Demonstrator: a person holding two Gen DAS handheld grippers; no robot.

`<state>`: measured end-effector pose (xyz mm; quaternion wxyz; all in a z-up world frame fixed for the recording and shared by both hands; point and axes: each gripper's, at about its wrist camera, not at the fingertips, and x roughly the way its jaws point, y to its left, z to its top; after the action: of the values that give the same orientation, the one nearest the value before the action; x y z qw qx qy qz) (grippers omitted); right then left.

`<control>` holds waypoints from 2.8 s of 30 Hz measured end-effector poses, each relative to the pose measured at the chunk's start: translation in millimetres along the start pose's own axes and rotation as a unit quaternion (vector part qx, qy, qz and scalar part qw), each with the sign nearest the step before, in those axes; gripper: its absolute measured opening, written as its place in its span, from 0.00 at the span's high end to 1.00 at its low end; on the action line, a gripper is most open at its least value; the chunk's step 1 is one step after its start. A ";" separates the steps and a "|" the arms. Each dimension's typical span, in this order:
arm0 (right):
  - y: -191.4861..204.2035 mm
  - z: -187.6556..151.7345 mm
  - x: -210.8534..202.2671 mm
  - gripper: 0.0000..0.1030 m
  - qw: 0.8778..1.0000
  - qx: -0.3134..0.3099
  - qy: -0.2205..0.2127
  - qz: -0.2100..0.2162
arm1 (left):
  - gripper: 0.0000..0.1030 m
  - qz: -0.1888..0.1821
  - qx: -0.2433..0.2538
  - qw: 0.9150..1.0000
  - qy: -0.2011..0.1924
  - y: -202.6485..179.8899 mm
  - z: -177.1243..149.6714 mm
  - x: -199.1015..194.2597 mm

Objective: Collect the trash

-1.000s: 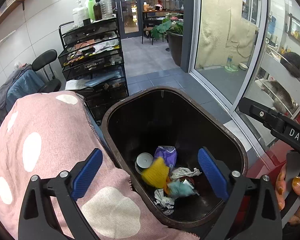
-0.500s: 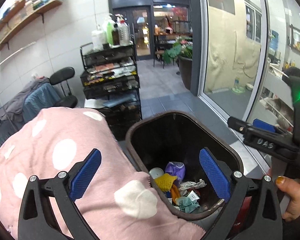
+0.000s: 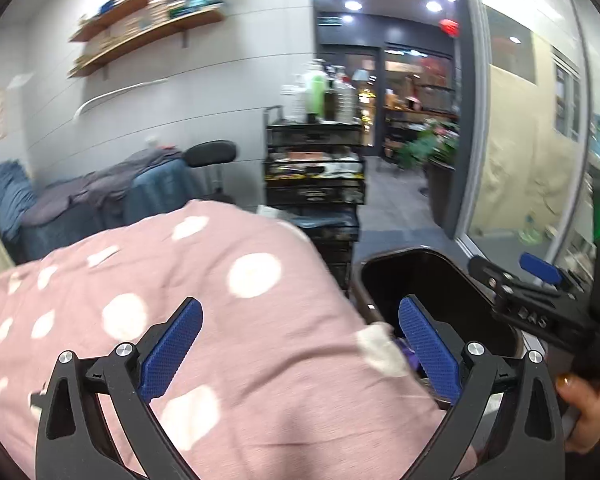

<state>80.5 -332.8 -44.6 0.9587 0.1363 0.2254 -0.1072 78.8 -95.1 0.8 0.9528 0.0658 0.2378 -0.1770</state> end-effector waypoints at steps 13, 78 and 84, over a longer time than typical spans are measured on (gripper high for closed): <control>83.3 -17.5 -14.0 0.05 0.994 -0.060 0.005 0.093 | 0.05 0.121 -0.076 0.989 -0.024 68.7 -29.2 -41.8; 109.5 -31.1 -66.0 0.05 0.985 -0.074 -0.075 0.137 | 0.05 0.162 -0.094 0.980 -0.067 85.4 -47.1 -73.4; 108.4 -30.9 -64.8 0.05 0.985 -0.073 -0.073 0.138 | 0.05 0.161 -0.093 0.980 -0.067 85.4 -47.4 -74.0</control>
<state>40.3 -212.0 -18.2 0.9856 0.0879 0.1407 0.0329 28.9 16.8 -2.1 0.9846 0.0021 0.1748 -0.0021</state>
